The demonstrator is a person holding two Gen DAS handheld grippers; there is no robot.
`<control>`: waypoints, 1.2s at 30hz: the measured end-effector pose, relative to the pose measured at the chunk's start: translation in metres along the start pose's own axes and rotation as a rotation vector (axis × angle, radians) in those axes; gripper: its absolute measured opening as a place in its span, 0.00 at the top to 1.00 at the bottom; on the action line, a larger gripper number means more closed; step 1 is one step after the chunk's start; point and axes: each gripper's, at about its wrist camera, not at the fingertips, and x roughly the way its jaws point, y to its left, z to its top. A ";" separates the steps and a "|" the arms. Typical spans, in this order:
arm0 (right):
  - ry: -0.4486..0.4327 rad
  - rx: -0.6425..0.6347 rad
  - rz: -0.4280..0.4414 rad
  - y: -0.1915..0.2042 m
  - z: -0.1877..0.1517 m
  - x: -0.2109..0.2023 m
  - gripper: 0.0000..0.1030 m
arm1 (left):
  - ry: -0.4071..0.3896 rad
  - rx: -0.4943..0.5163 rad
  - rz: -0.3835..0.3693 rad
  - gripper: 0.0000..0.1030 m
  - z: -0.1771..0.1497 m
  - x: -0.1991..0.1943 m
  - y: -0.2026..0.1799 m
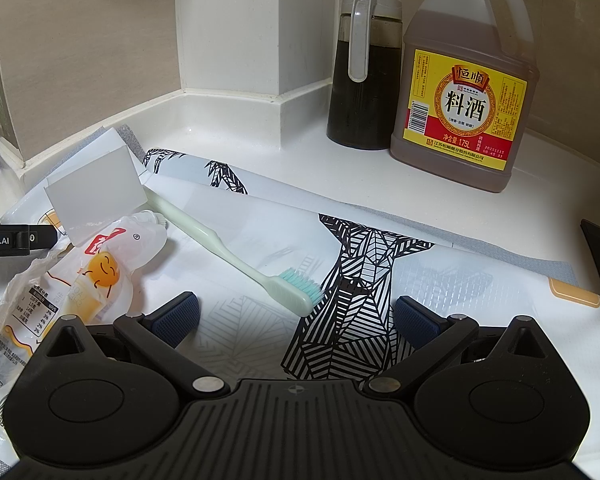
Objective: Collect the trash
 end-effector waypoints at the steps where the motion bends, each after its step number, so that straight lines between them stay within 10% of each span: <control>1: 0.000 0.000 0.000 0.000 0.000 0.000 0.00 | 0.000 0.000 0.000 0.00 0.000 0.000 0.000; 19: 0.005 0.000 0.000 0.002 0.001 -0.001 0.00 | 0.026 -0.006 -0.018 0.00 0.002 -0.003 0.001; 26: 0.006 0.086 0.195 -0.005 0.010 -0.036 0.00 | 0.080 -0.174 -0.142 0.00 0.011 -0.033 0.021; 36: 0.064 -0.105 0.357 0.048 -0.004 -0.046 0.00 | 0.158 -0.070 -0.127 0.01 0.011 -0.047 -0.006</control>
